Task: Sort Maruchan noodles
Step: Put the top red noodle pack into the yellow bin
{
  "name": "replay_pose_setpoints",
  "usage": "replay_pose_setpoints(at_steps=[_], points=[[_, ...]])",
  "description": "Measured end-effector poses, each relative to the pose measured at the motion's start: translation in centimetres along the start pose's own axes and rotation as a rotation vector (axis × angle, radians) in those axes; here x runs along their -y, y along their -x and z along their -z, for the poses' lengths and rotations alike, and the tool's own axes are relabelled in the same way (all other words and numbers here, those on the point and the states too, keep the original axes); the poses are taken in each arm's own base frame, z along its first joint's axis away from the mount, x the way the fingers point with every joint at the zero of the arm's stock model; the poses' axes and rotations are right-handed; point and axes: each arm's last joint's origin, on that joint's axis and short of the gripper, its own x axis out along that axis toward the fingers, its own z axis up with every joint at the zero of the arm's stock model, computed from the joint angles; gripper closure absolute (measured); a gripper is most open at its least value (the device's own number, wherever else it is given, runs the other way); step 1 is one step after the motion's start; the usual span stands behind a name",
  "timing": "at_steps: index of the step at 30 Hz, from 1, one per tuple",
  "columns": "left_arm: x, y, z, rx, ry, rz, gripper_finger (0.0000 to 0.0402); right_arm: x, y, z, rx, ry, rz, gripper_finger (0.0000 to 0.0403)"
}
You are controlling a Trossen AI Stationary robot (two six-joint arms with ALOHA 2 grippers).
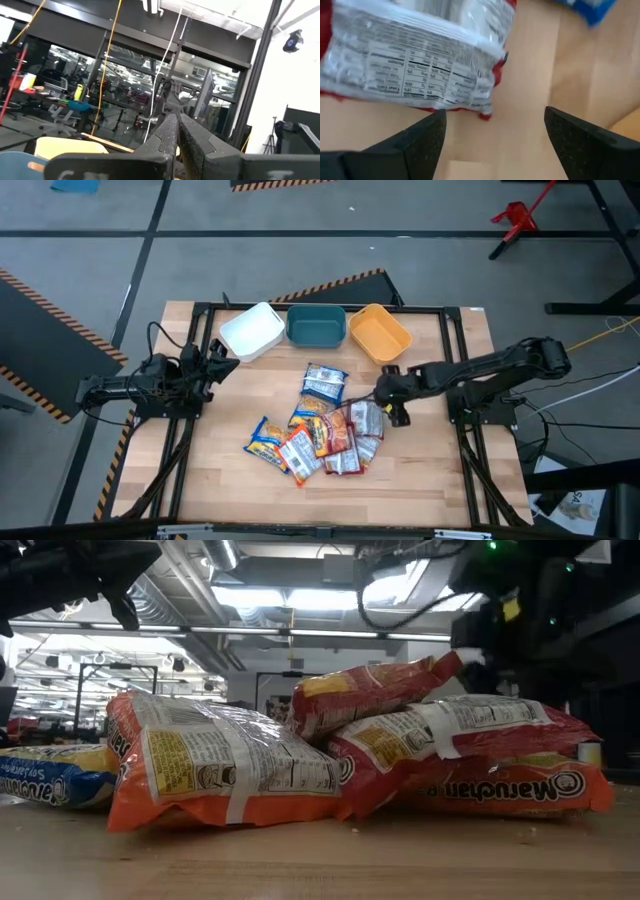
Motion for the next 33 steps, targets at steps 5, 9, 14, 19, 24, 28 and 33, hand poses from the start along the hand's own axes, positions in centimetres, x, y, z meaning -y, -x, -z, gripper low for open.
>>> replay_pose_setpoints(at_steps=[5, 9, 14, 19, 24, 28, 33], points=[[0.0, 0.0, 0.1, -0.005, -0.012, -0.008, 0.0390, 0.0, 0.3, -0.4, 0.010, 0.176, -0.013, 0.0079], [-0.1, 0.0, 0.2, -0.020, -0.013, -0.014, 0.0390, -0.1, -0.4, -0.3, -0.020, 0.215, -0.031, 0.0079], [-0.2, 0.0, 0.6, -0.061, 0.001, -0.029, 0.0390, -0.3, -2.9, -0.7, -0.056, 0.223, -0.061, 0.0079], [-0.3, 0.0, 0.8, -0.081, 0.042, -0.037, 0.0390, -0.4, -5.3, -0.8, -0.119, 0.242, -0.054, 0.0079], [-0.3, 0.0, 0.8, -0.081, 0.055, -0.038, 0.0390, -0.3, -5.5, -1.5, -0.135, 0.235, -0.062, 0.0087], [-0.3, 0.0, 0.8, -0.077, 0.055, -0.050, 0.0390, 0.1, -4.9, -3.2, -0.076, 0.234, -0.039, 0.0121], [-0.4, 0.0, 0.9, -0.083, 0.054, -0.059, 0.0390, 0.1, -4.9, -3.3, -0.076, 0.269, -0.041, 0.0180]])
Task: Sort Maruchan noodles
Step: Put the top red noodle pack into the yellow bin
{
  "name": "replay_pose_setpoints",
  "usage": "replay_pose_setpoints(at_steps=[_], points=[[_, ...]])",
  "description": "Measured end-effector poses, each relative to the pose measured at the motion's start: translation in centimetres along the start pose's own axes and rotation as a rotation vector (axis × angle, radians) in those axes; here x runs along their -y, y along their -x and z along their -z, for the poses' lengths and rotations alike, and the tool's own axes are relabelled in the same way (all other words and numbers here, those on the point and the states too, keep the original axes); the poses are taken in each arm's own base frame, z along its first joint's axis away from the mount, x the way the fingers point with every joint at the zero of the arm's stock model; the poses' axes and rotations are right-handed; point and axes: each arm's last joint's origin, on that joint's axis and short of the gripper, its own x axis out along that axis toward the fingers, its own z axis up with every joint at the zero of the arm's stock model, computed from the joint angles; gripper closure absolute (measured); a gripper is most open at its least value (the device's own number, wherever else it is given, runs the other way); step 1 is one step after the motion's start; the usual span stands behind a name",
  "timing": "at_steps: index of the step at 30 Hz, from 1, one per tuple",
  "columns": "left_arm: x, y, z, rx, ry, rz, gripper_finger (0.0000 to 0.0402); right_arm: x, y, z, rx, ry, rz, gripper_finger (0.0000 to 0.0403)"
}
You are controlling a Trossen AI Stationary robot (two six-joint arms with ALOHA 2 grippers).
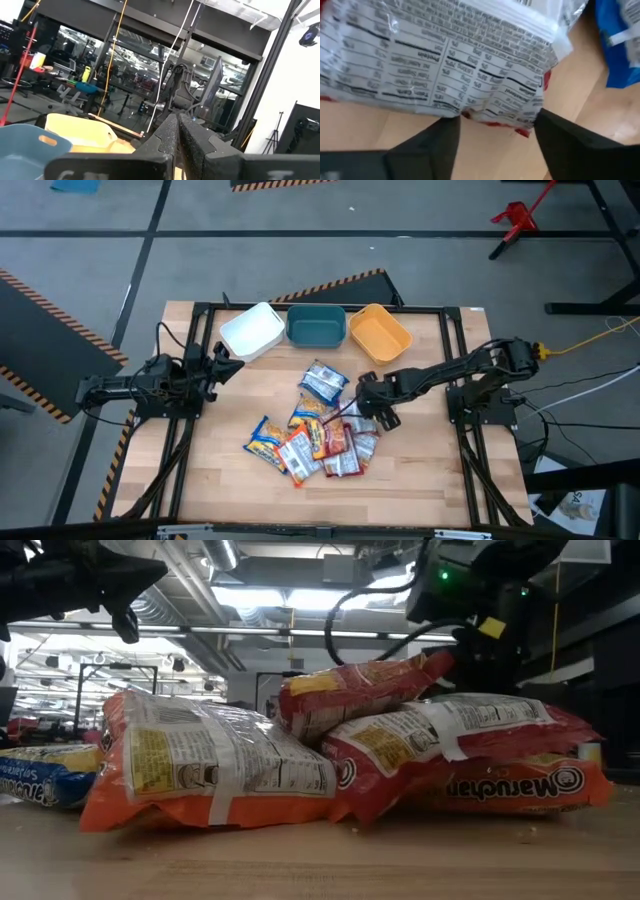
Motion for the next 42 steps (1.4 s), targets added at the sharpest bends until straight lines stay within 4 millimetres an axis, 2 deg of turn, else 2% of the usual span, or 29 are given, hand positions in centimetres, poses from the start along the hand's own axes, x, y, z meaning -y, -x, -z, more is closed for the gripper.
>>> replay_pose_setpoints(at_steps=[9, 14, 19, 32, 42], points=[[-0.2, 0.0, 0.4, -0.043, -0.003, -0.019, 0.0390, -0.2, -2.3, -0.2, -0.021, 0.033, -0.044, 0.0323], [-0.2, 0.0, 0.4, -0.031, -0.003, -0.039, 0.0390, 0.0, -2.3, -0.4, -0.017, 0.008, -0.010, 0.0394], [-0.2, 0.0, 0.4, -0.029, -0.001, -0.042, 0.0390, 0.2, -1.4, -0.3, -0.021, -0.107, 0.029, 0.0401], [-0.2, 0.0, 0.3, -0.027, 0.004, -0.045, 0.0390, 1.8, 3.8, -1.2, -0.049, -0.452, 0.245, 0.0403], [-0.3, 0.0, 0.3, -0.025, 0.004, -0.049, 0.0390, 4.5, 7.2, -1.7, -0.099, -0.608, 0.292, 0.0403]])
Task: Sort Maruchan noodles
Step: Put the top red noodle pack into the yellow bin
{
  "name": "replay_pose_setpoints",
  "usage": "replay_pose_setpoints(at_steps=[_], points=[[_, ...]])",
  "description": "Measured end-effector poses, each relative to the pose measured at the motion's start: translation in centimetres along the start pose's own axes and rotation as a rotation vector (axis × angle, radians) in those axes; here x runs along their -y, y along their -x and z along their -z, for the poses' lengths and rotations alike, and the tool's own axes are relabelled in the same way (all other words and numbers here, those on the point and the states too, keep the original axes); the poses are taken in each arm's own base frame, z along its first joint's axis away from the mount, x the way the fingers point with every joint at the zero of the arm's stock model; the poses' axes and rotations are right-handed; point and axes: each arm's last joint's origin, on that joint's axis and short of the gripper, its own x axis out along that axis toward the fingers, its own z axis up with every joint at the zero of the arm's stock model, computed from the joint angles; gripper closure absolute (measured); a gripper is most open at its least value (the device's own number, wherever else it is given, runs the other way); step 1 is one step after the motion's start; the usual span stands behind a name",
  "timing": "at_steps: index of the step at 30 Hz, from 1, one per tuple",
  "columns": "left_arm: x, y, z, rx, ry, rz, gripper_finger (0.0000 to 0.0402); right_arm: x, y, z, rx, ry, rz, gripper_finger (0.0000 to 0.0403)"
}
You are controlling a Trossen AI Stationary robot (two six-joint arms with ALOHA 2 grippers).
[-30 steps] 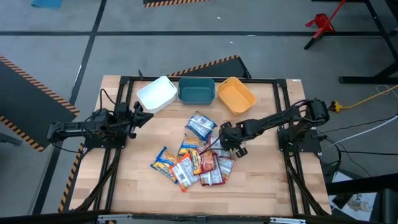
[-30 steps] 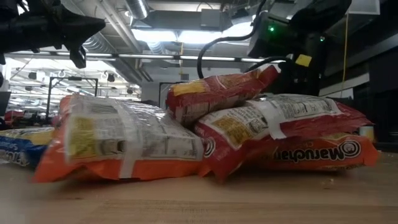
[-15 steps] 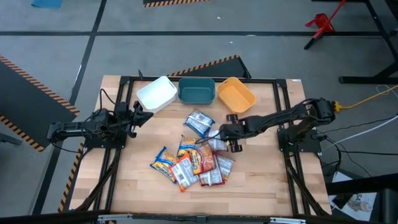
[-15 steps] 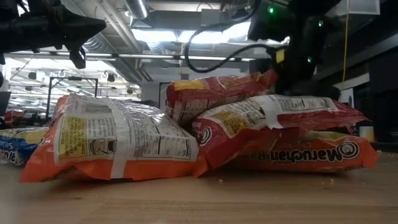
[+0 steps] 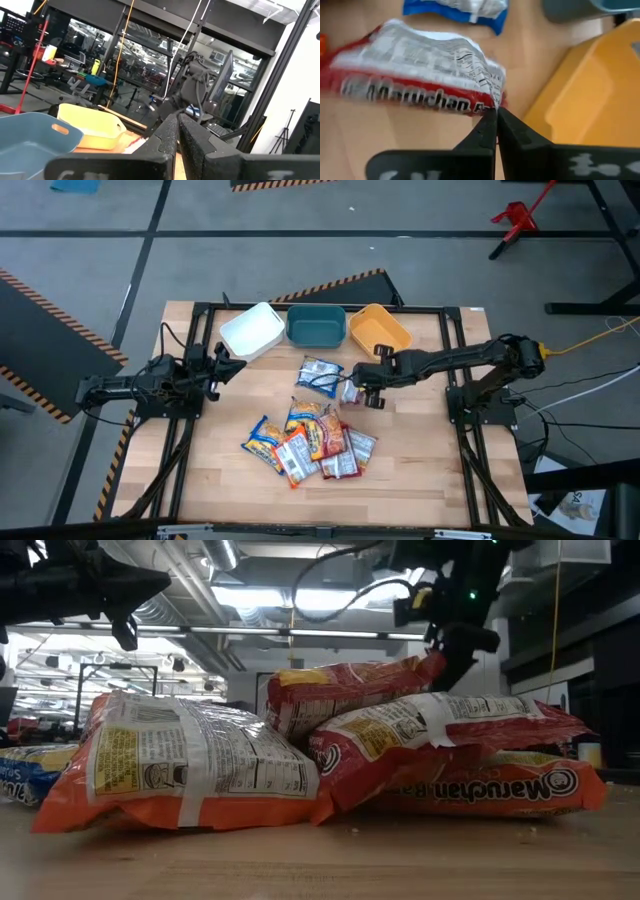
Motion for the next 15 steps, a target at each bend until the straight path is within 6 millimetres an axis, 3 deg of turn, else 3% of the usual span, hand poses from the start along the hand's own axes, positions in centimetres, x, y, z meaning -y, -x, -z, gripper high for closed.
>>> replay_pose_setpoints(at_steps=[9, 15], points=[[0.0, 0.0, 0.0, 0.000, 0.000, 0.000, 0.0390, 3.6, 1.8, -2.1, 0.049, -0.093, -0.021, 0.0403], [0.0, 0.0, 0.0, -0.003, 0.000, 0.005, 0.0390, 2.6, 1.2, -1.8, 0.058, 0.056, -0.217, 0.0389]])
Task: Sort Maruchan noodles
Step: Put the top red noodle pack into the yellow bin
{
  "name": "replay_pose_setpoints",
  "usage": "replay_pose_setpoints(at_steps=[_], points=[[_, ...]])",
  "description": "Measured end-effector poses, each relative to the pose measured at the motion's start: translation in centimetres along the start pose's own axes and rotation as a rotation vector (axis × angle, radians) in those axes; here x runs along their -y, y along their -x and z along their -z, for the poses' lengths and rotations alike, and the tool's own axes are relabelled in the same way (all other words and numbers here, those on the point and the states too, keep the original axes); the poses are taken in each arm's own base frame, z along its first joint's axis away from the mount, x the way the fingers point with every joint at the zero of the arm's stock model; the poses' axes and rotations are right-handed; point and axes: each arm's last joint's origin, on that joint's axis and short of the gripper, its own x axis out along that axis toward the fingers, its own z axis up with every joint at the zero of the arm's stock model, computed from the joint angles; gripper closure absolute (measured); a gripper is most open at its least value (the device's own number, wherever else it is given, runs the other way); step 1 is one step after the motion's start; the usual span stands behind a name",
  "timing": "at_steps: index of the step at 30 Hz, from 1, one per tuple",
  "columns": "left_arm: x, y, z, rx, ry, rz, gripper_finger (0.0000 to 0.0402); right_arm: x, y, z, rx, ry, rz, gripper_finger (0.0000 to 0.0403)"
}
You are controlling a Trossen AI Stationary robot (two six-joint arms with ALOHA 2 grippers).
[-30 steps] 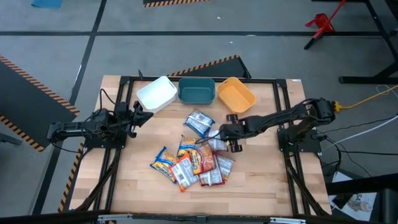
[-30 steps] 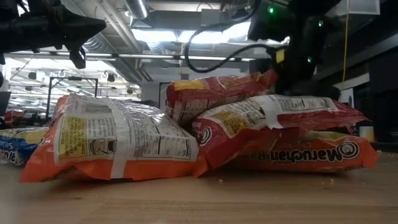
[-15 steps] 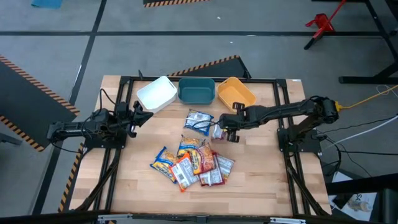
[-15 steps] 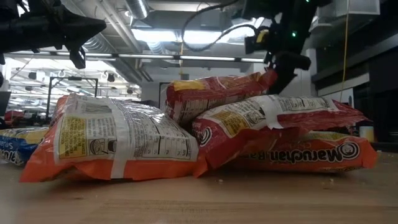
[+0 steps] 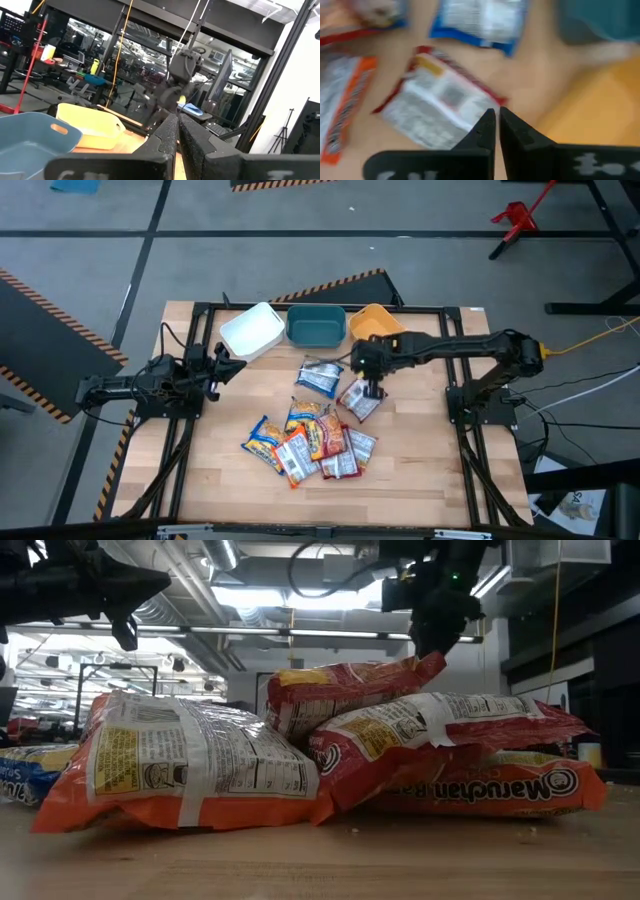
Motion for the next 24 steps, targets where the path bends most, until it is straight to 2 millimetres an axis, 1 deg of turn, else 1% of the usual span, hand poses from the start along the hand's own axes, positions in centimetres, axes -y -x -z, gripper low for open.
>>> replay_pose_setpoints(at_steps=[3, 5, 7, 9, 12, 14, 16, 18, 24], points=[[0.0, 0.0, 0.0, 0.003, -0.001, -0.009, 0.0390, -0.7, -0.9, 0.4, 0.015, 0.040, -0.088, 0.0352], [0.0, 0.0, 0.0, 0.004, -0.010, -0.011, 0.0390, -0.8, -1.6, 1.0, -0.011, 0.038, -0.093, 0.0310], [0.0, 0.0, 0.0, 0.002, -0.022, -0.013, 0.0390, -0.8, -2.4, 1.9, -0.052, 0.022, -0.080, 0.0255], [-0.1, 0.0, 0.1, -0.006, -0.028, -0.023, 0.0390, -0.9, -3.1, 2.8, -0.095, 0.007, -0.079, 0.0192], [-0.2, 0.0, 0.3, -0.018, -0.031, -0.050, 0.0390, -1.3, -4.2, 4.1, -0.142, -0.021, -0.139, 0.0101], [-0.3, 0.0, 0.4, -0.022, -0.033, -0.068, 0.0390, -1.5, -4.8, 4.7, -0.156, -0.059, -0.158, 0.0058], [-0.3, 0.0, 0.3, -0.019, -0.036, -0.071, 0.0390, -1.6, -5.4, 5.3, -0.169, -0.087, -0.163, 0.0032], [-0.3, 0.0, 0.3, -0.019, -0.039, -0.071, 0.0390, -1.6, -5.9, 5.8, -0.173, -0.090, -0.157, 0.0020], [-0.4, 0.0, 0.3, -0.010, -0.040, -0.093, 0.0390, -1.7, -7.8, 6.7, -0.160, -0.062, -0.121, 0.0019]])
